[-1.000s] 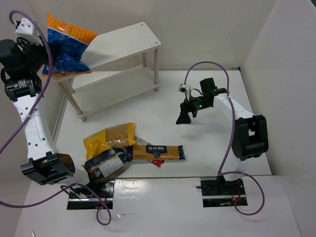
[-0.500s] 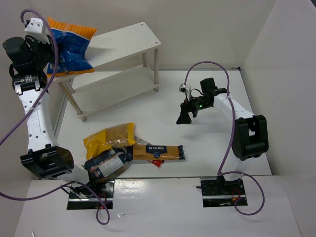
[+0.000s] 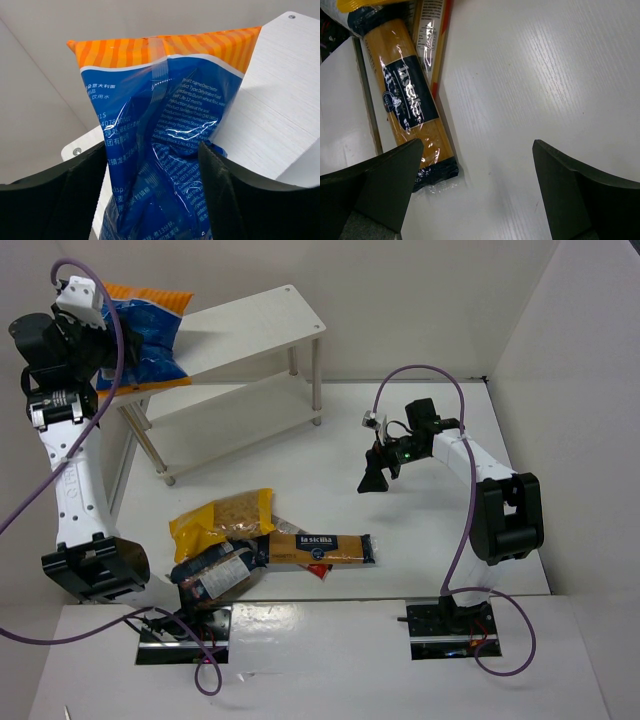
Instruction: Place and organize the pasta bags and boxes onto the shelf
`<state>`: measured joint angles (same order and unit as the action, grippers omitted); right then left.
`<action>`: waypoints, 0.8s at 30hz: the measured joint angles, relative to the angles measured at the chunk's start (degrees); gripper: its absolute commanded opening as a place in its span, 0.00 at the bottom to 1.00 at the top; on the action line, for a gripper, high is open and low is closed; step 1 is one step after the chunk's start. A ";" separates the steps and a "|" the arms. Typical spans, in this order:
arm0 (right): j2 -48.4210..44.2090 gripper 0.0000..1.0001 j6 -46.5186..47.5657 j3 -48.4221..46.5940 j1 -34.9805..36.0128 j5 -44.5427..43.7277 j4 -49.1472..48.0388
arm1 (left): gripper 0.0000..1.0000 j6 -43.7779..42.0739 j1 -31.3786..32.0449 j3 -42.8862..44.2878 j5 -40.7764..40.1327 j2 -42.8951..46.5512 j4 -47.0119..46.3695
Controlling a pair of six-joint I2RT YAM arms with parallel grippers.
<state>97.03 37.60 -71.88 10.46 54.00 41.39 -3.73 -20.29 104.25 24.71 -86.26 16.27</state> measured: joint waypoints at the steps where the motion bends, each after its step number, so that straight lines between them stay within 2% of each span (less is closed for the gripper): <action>1: 0.00 0.98 0.07 0.00 0.00 0.07 0.00 | 0.81 -0.37 0.00 0.22 -0.04 0.00 0.24; 6: 0.00 0.98 0.46 0.00 0.00 0.44 0.09 | 0.84 -0.63 0.11 2.80 -0.50 0.20 2.67; 17: 0.00 0.98 0.83 0.00 0.00 0.92 0.26 | 0.97 2.67 0.11 19.50 -0.42 1.64 9.44; 24: -0.04 0.98 0.85 0.00 0.00 1.14 0.31 | 0.99 2.43 0.15 17.94 0.24 6.64 13.40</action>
<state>96.99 38.46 -71.88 10.46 55.13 41.69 -1.30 -20.14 122.19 24.95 -79.61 29.67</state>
